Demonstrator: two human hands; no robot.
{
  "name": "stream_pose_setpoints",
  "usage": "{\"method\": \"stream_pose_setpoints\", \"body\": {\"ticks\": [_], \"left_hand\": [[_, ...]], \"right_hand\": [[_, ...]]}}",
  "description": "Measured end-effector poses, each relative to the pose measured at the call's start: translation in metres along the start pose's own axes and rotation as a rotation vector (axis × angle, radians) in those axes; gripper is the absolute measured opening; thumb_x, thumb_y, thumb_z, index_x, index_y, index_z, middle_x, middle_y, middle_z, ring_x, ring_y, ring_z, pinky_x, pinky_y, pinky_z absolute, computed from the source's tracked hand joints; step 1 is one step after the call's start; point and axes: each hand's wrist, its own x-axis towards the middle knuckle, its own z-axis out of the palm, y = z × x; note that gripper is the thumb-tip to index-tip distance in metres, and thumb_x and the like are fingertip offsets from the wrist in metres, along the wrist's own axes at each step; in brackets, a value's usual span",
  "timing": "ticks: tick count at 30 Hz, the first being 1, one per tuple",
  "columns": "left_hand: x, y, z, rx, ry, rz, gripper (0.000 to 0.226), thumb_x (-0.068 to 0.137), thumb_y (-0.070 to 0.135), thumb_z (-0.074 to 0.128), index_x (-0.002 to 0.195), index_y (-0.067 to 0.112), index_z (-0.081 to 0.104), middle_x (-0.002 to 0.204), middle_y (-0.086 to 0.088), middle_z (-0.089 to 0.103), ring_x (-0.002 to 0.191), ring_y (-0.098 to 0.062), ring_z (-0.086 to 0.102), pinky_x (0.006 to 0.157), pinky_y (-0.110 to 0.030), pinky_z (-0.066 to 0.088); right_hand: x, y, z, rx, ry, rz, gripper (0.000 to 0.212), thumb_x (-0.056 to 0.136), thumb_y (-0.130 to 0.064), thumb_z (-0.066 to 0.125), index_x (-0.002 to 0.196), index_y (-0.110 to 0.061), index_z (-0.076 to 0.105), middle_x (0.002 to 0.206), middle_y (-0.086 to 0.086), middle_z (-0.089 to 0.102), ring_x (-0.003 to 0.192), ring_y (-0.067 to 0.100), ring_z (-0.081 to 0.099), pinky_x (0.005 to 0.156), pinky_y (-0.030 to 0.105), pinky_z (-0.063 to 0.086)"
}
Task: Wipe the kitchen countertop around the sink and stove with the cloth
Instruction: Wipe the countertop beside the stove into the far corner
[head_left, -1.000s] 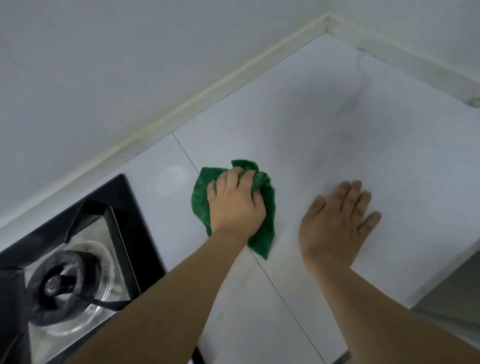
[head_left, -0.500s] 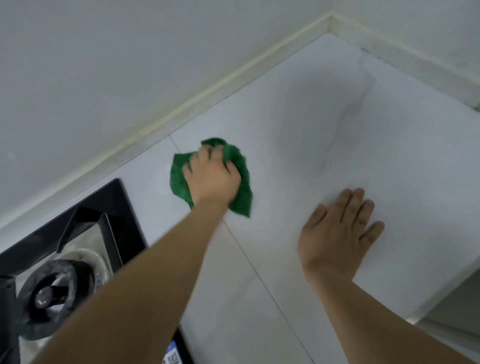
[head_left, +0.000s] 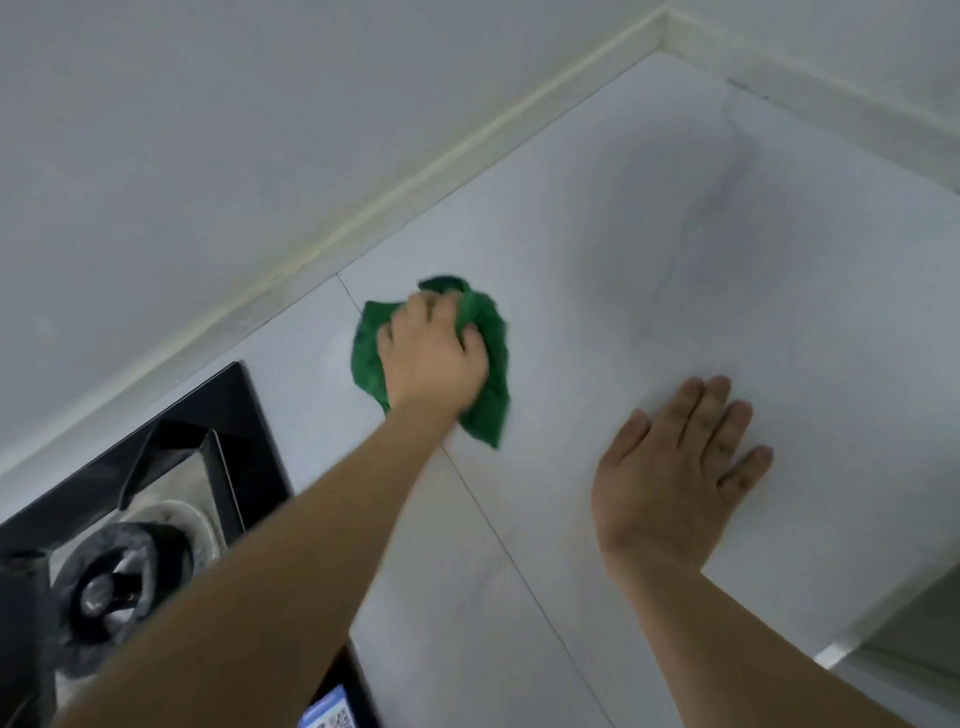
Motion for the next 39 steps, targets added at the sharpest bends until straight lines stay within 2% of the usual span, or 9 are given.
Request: {"method": "stream_pose_setpoints", "body": {"ticks": [4,7,13,17,21,24,27,32,39], "left_hand": [[0.088,-0.015,0.005,0.041,0.003,-0.166,0.046,0.092,0.032,0.037,0.133,0.014,0.050,0.134,-0.012,0.047,0.118,-0.033,0.047,0.105,-0.048,0.034],[0.076,0.004,0.009,0.061,0.037,-0.251,0.045,0.093,0.032,0.036,0.132,0.013,0.048,0.131,-0.013,0.049,0.115,-0.034,0.048,0.103,-0.050,0.034],[-0.099,0.048,0.004,-0.060,0.010,0.106,0.048,0.090,0.036,0.040,0.133,0.020,0.052,0.127,-0.005,0.055,0.118,-0.027,0.049,0.109,-0.050,0.033],[-0.037,0.023,0.001,-0.079,-0.009,0.224,0.053,0.086,0.039,0.041,0.131,0.016,0.056,0.126,-0.008,0.055,0.116,-0.030,0.050,0.105,-0.047,0.035],[0.075,0.002,0.007,-0.001,0.004,-0.056,0.051,0.086,0.038,0.039,0.129,0.013,0.052,0.131,-0.013,0.048,0.117,-0.035,0.047,0.102,-0.048,0.035],[0.106,0.004,0.010,0.029,-0.013,-0.209,0.049,0.088,0.037,0.039,0.129,0.012,0.049,0.134,-0.013,0.046,0.120,-0.036,0.045,0.103,-0.050,0.033],[0.067,0.022,0.009,-0.013,-0.011,-0.221,0.048,0.090,0.035,0.039,0.132,0.013,0.047,0.132,-0.013,0.047,0.118,-0.035,0.045,0.103,-0.051,0.033],[-0.084,0.047,0.007,-0.016,0.040,0.046,0.050,0.087,0.037,0.042,0.132,0.018,0.053,0.125,-0.007,0.056,0.117,-0.030,0.050,0.104,-0.054,0.036],[-0.069,0.051,0.008,0.021,-0.013,0.020,0.054,0.083,0.039,0.040,0.132,0.021,0.053,0.133,-0.007,0.051,0.125,-0.030,0.044,0.109,-0.057,0.029]], "right_hand": [[0.002,0.000,0.003,-0.001,0.005,-0.003,0.062,0.099,-0.037,0.016,0.152,-0.008,0.002,0.161,0.006,-0.003,0.148,0.026,-0.006,0.118,0.050,-0.008],[0.003,0.001,0.003,0.008,-0.002,-0.005,0.062,0.099,-0.037,0.014,0.152,-0.009,0.000,0.161,0.006,-0.005,0.148,0.026,-0.008,0.118,0.051,-0.009],[0.001,-0.002,-0.004,0.008,-0.015,-0.006,0.062,0.100,-0.037,0.014,0.152,-0.007,0.002,0.161,0.009,-0.002,0.148,0.028,-0.005,0.118,0.053,-0.003],[0.002,-0.005,-0.004,0.006,-0.021,0.005,0.062,0.100,-0.037,0.015,0.152,-0.007,0.002,0.161,0.008,-0.004,0.148,0.027,-0.006,0.118,0.052,-0.007],[0.003,-0.001,0.000,0.013,0.004,-0.007,0.061,0.099,-0.036,0.016,0.152,-0.008,0.003,0.161,0.007,-0.003,0.148,0.027,-0.006,0.117,0.051,-0.009],[0.005,0.002,0.005,0.020,0.024,-0.006,0.061,0.099,-0.036,0.018,0.152,-0.008,0.005,0.161,0.006,-0.001,0.148,0.026,-0.004,0.118,0.051,-0.008],[0.005,0.001,0.006,0.010,0.039,0.006,0.061,0.099,-0.036,0.019,0.152,-0.007,0.008,0.161,0.007,0.002,0.148,0.027,-0.002,0.118,0.052,-0.005],[0.002,-0.001,-0.001,0.035,0.034,-0.002,0.061,0.099,-0.035,0.019,0.152,-0.005,0.010,0.161,0.009,0.006,0.148,0.029,0.001,0.118,0.053,-0.003],[0.004,0.004,-0.010,0.145,0.096,0.011,0.055,0.097,-0.031,0.039,0.147,-0.007,0.034,0.154,0.008,0.032,0.142,0.029,0.026,0.117,0.049,0.010]]}}
